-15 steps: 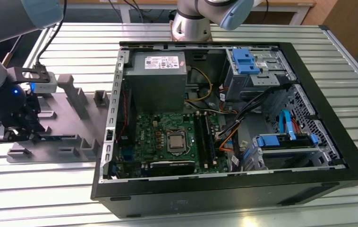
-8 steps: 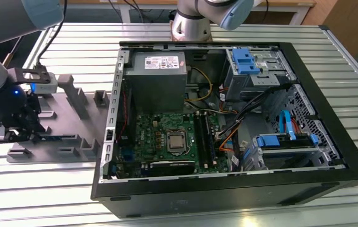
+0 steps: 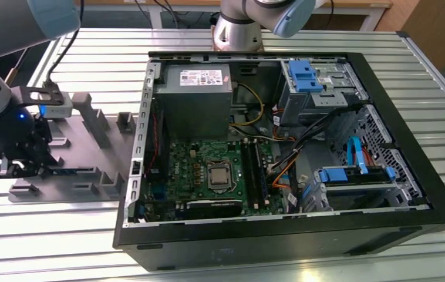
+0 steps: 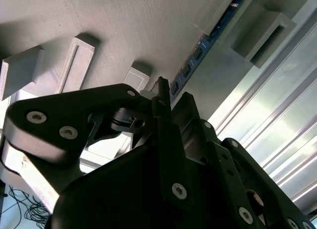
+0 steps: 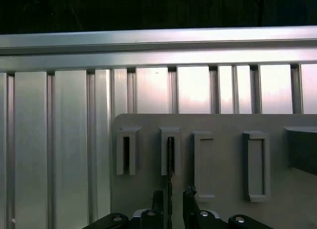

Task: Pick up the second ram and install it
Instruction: 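Pick up the second ram and move it above second insertion slot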

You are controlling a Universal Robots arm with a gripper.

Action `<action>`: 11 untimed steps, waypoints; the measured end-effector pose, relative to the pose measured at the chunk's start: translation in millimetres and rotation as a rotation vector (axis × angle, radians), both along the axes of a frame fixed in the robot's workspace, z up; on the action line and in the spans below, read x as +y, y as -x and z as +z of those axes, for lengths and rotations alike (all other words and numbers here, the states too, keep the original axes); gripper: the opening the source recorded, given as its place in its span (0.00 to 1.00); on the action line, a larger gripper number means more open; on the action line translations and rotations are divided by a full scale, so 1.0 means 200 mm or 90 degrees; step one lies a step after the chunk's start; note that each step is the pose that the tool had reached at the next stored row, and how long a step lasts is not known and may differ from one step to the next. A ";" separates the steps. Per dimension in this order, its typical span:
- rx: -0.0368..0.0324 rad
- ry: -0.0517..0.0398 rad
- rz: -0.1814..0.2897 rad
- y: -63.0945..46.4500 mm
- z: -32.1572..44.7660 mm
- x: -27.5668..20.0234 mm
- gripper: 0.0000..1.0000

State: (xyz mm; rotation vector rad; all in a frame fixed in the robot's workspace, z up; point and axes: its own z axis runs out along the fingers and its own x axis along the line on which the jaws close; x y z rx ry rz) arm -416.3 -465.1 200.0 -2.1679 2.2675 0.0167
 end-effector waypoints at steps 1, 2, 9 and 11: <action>-0.0001 0.0000 0.000 0.00 -0.002 0.000 0.30; -0.0003 0.0000 0.000 0.00 -0.005 0.000 0.30; -0.0015 0.0000 0.000 0.00 -0.020 0.000 0.30; -0.0018 0.0000 0.000 0.00 -0.023 -0.002 0.30</action>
